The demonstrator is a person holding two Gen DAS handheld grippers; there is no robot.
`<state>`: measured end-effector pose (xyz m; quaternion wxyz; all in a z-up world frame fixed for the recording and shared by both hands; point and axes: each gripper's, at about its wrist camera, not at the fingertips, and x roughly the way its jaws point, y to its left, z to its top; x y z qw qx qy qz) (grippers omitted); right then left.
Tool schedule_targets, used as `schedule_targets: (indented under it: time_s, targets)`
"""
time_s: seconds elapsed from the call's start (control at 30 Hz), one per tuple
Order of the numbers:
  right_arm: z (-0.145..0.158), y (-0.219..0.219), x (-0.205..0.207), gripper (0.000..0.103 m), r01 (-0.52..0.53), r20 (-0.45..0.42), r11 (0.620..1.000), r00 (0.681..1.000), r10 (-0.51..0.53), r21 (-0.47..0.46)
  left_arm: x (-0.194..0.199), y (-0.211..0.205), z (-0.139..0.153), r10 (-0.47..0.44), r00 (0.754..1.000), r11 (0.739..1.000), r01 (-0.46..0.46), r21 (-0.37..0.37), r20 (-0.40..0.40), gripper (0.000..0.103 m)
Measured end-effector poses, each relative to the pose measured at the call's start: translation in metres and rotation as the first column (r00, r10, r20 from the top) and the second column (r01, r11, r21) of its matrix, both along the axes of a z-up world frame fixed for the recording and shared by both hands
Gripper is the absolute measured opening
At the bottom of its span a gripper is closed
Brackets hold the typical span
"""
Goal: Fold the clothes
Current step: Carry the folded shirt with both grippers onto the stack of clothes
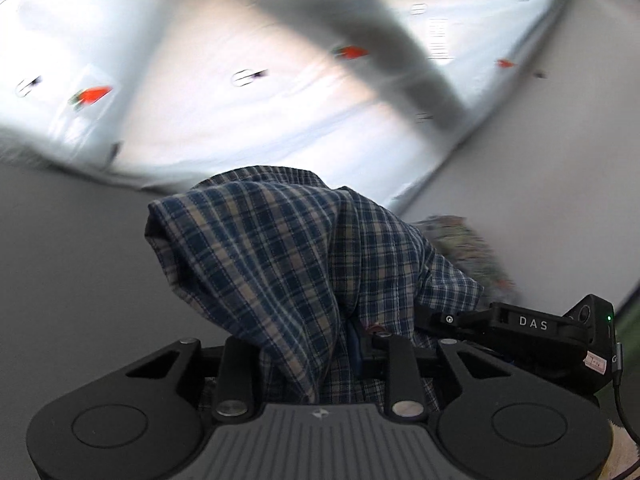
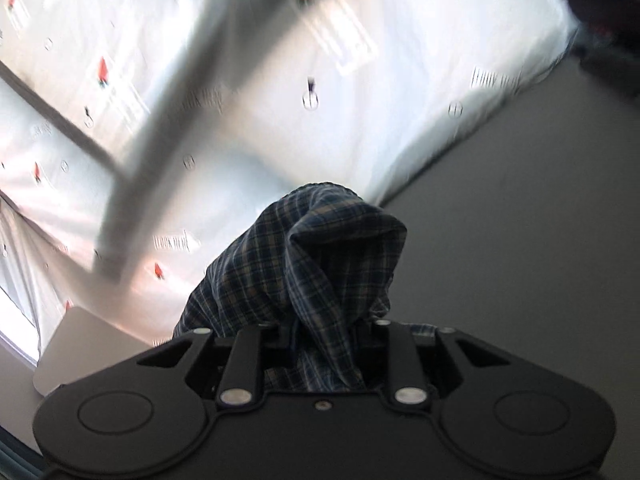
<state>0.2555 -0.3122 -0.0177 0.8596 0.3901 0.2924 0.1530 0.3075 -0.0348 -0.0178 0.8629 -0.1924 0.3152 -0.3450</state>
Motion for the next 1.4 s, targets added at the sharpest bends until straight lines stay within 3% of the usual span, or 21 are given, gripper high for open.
schedule_targets:
  time_s: [0.23,0.4,0.53,0.73,1.0,1.2,1.4]
  targets:
    - [0.036,-0.043,-0.070,0.024,0.147,0.059,0.989,0.987,-0.147,0.003,-0.013,-0.050,0.026,-0.155,0.986,0.986,0.158,-0.057,0.054,0.030]
    - [0.052,-0.112,-0.106,0.024,0.220,0.113,0.975,0.969,-0.219,0.004,-0.020,-0.120,0.040,-0.217,0.970,0.972,0.225,-0.072,0.106,0.030]
    - [0.068,-0.173,-0.111,0.024,0.233,0.191,0.972,0.956,-0.221,-0.041,-0.027,-0.183,0.050,-0.242,0.958,0.963,0.257,-0.085,0.153,0.030]
    - [0.092,-0.289,-0.097,0.024,0.190,0.283,0.976,0.947,-0.152,-0.109,-0.037,-0.300,0.064,-0.196,0.954,0.967,0.227,-0.118,0.227,0.031]
    - [0.144,-0.418,-0.060,0.024,0.204,0.347,0.939,0.933,-0.101,-0.276,-0.018,-0.439,0.082,-0.191,0.944,0.956,0.241,-0.169,0.270,0.031]
    - [0.169,-0.476,-0.011,0.025,0.238,0.381,0.889,0.921,-0.078,-0.392,0.023,-0.510,0.088,-0.190,0.943,0.949,0.248,-0.197,0.273,0.031]
    - [0.168,-0.504,0.047,0.025,0.294,0.417,0.812,0.906,-0.070,-0.504,0.076,-0.556,0.085,-0.182,0.939,0.967,0.225,-0.122,0.291,0.031]
